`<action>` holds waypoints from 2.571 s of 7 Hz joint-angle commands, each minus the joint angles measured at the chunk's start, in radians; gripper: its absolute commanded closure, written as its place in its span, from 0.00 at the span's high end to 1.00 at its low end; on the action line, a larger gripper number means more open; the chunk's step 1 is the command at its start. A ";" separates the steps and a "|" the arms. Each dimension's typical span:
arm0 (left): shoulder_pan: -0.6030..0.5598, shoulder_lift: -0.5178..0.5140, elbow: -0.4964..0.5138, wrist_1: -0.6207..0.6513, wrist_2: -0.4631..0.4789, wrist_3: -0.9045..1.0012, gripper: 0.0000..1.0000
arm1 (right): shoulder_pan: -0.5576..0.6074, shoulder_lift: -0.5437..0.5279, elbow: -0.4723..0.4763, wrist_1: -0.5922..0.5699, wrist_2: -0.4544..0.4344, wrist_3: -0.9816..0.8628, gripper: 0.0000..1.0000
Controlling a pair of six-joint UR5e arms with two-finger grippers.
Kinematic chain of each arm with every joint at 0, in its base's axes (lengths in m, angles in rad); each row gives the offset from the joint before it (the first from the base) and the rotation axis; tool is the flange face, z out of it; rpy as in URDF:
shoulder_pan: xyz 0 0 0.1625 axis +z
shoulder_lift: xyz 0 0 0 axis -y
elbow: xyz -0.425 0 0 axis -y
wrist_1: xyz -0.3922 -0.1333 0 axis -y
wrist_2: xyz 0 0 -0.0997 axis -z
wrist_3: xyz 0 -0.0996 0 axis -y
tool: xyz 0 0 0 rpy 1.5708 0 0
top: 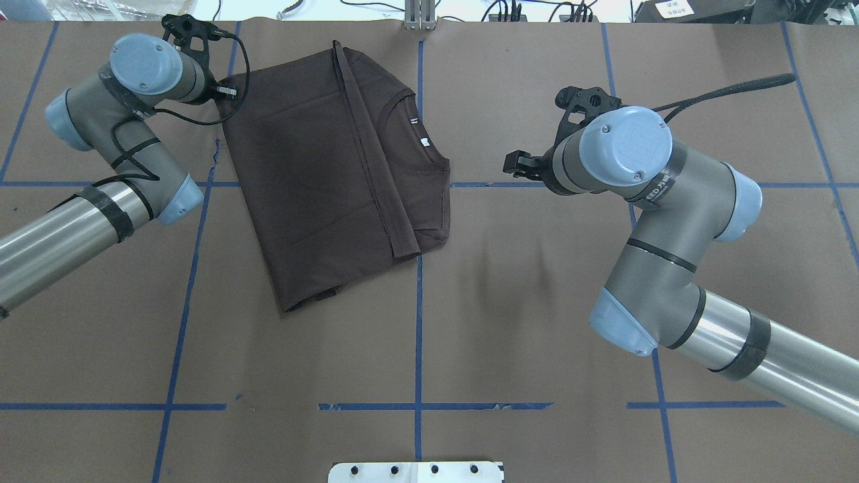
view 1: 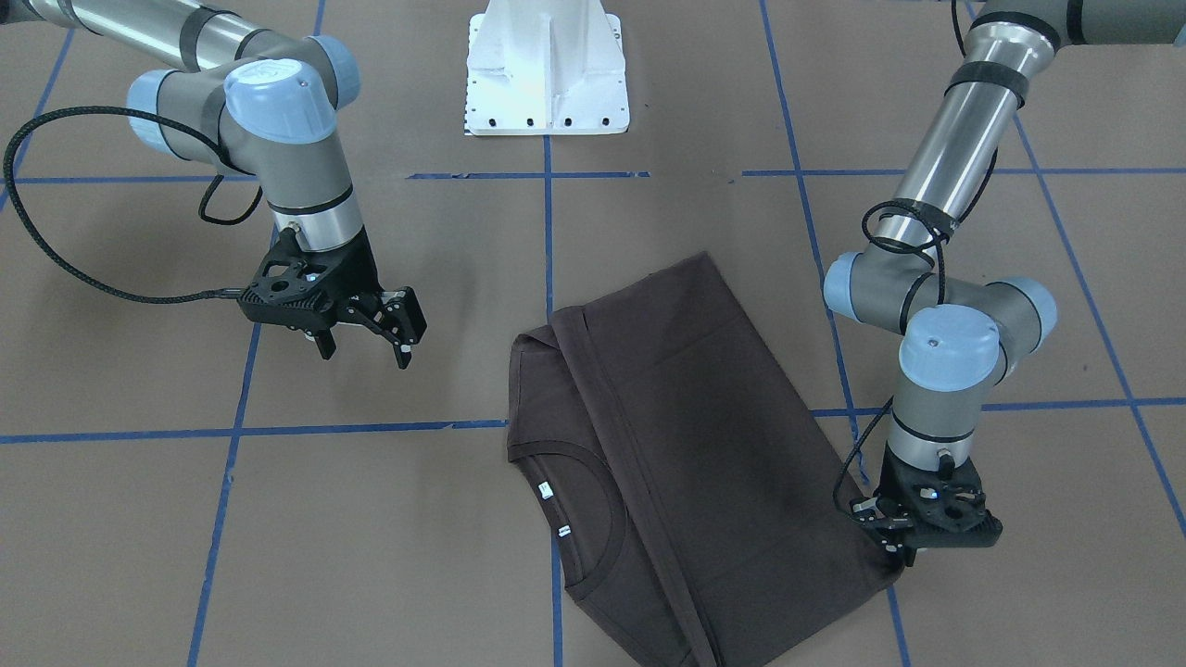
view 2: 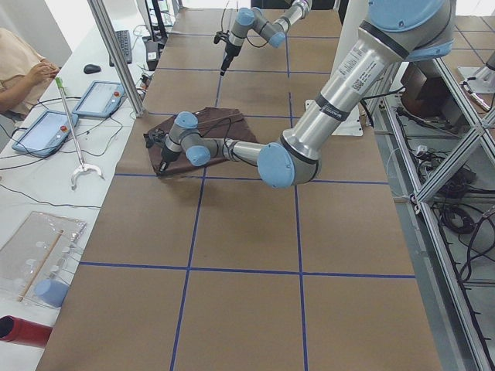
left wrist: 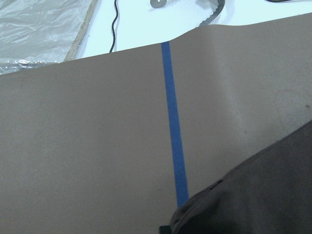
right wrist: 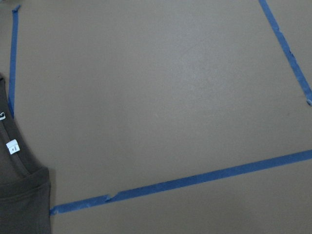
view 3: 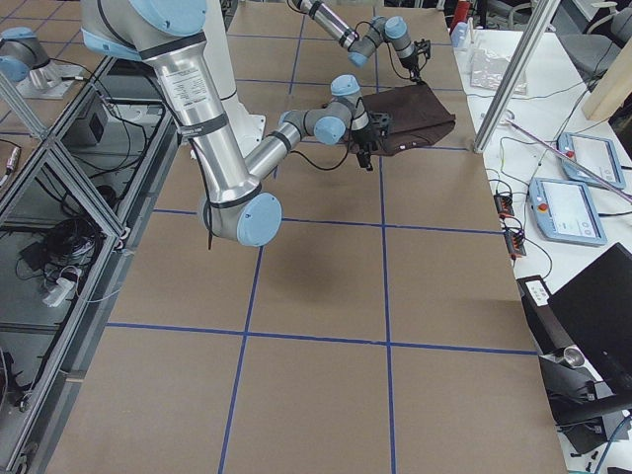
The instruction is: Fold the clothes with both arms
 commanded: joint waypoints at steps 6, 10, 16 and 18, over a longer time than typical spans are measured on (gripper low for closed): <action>-0.009 0.100 -0.211 -0.013 -0.134 0.103 1.00 | -0.126 0.328 -0.420 0.117 -0.152 0.135 0.73; 0.001 0.097 -0.211 -0.012 -0.133 0.104 1.00 | -0.163 0.335 -0.449 0.112 -0.165 0.128 0.66; 0.004 0.100 -0.210 -0.013 -0.133 0.104 1.00 | -0.170 0.340 -0.457 0.085 -0.171 0.126 0.00; 0.007 0.102 -0.208 -0.024 -0.133 0.103 1.00 | -0.170 0.343 -0.443 0.068 -0.169 0.125 0.00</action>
